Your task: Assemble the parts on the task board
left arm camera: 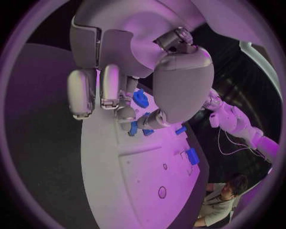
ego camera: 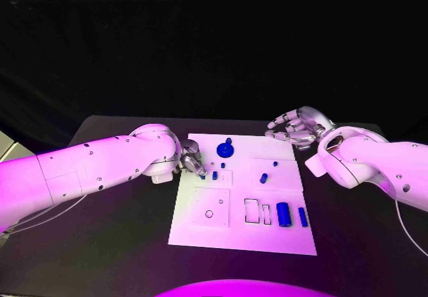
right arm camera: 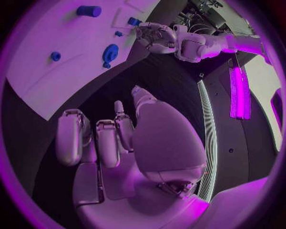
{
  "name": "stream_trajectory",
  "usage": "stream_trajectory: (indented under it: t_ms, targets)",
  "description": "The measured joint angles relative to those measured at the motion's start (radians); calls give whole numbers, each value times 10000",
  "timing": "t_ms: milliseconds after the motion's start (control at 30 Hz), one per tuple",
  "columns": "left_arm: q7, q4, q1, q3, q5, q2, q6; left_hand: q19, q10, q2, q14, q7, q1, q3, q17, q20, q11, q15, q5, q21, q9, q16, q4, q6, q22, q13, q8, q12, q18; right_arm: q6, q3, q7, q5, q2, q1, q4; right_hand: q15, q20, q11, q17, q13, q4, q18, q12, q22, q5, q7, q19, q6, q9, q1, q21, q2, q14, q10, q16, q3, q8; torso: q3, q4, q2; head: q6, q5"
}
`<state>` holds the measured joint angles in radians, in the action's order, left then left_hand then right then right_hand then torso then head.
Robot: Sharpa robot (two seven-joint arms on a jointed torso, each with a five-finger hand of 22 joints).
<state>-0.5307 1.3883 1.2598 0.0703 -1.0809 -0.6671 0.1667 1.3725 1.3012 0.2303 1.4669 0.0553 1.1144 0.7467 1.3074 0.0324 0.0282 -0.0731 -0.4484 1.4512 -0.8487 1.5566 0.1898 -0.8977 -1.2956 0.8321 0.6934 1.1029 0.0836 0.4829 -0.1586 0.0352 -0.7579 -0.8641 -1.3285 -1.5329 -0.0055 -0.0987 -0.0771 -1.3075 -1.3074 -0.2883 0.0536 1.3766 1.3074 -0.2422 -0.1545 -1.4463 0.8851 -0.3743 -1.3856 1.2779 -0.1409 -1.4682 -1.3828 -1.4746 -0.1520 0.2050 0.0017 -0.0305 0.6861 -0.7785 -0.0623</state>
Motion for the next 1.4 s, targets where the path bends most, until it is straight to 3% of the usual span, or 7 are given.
stream_trajectory:
  t_ms: [1400]
  targets:
    - [-124, -60, 18, 16, -237, 136, 212, -1, 55, -41, 0, -6, -15, 105, -1, 0, 22, 1, -21, -1, -3, 0, -104, -47, 4, 47, 41, 0, -1, -10, 0, 31, 2, -7, 3, 8, 0, 0, 0, -6, 1, 0, 0, 0, 5, 0, 0, 0, 0, 2, 0, 0, 0, 0, 0, 0, 0, -1, 7, 1, 4, -127, 36]
